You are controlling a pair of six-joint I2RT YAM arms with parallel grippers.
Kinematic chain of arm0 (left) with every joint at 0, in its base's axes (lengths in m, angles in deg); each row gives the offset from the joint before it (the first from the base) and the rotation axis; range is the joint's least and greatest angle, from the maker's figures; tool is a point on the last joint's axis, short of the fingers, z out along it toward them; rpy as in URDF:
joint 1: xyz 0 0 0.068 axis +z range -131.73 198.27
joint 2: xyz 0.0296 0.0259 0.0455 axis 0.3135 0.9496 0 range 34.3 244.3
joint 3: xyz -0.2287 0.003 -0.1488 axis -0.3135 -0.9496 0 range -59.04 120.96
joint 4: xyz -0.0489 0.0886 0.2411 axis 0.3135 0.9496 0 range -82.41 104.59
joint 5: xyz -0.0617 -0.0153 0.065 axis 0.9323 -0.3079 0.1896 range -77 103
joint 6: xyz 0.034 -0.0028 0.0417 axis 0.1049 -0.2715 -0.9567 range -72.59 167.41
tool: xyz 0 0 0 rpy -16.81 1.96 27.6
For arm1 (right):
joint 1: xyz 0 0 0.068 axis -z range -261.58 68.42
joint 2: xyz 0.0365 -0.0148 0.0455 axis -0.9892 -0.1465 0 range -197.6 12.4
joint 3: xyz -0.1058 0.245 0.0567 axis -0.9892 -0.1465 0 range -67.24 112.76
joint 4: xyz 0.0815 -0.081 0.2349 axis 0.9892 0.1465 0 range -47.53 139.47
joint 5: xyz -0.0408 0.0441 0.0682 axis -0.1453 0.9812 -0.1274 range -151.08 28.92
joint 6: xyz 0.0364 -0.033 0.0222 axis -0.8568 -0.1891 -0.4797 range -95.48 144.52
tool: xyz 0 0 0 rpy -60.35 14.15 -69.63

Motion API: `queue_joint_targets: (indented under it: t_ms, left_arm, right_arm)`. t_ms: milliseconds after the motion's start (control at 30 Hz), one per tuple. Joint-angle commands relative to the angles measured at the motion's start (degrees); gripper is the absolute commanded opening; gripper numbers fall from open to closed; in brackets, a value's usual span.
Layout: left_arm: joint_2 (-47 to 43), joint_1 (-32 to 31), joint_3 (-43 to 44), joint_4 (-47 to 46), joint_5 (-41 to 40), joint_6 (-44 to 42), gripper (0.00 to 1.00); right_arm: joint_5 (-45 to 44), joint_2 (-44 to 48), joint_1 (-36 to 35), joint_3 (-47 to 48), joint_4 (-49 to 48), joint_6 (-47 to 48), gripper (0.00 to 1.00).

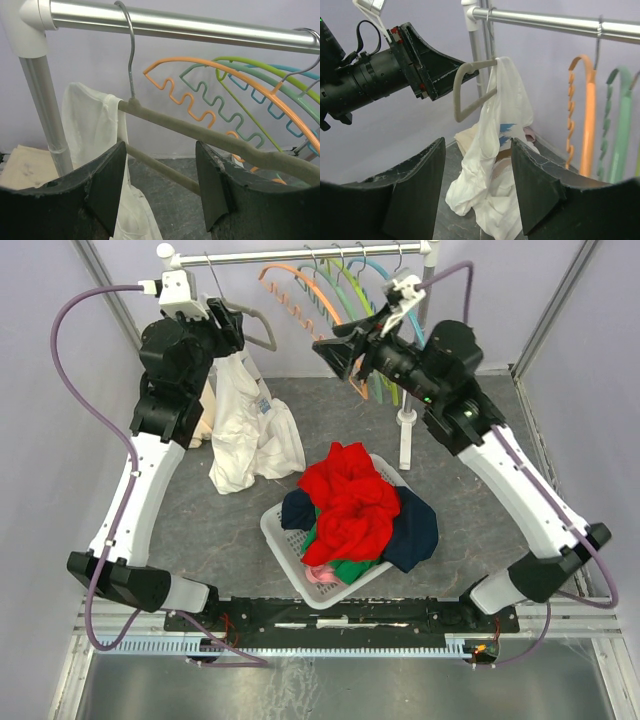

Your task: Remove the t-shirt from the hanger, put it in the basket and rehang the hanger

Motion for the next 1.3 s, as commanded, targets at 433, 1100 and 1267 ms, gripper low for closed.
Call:
queue_joint_targets:
  t_ms: [433, 1100, 1267]
  left_arm:
    - [1.56, 0.02, -0.85, -4.76, 2.04, 1.35, 0.64]
    - [3.02, 0.02, -0.91, -5.19, 3.71, 1.27, 0.64]
    - [2.93, -0.02, -1.14, -4.97, 4.20, 1.34, 0.64]
  right_arm:
    - [-3.66, -14.26, -5.87, 13.59, -5.68, 2.85, 0.62]
    - [-8.85, -23.81, -8.06, 25.07, -4.34, 5.02, 0.53]
    - [-10.47, -25.46, -8.27, 27.52, -3.20, 5.40, 0.45]
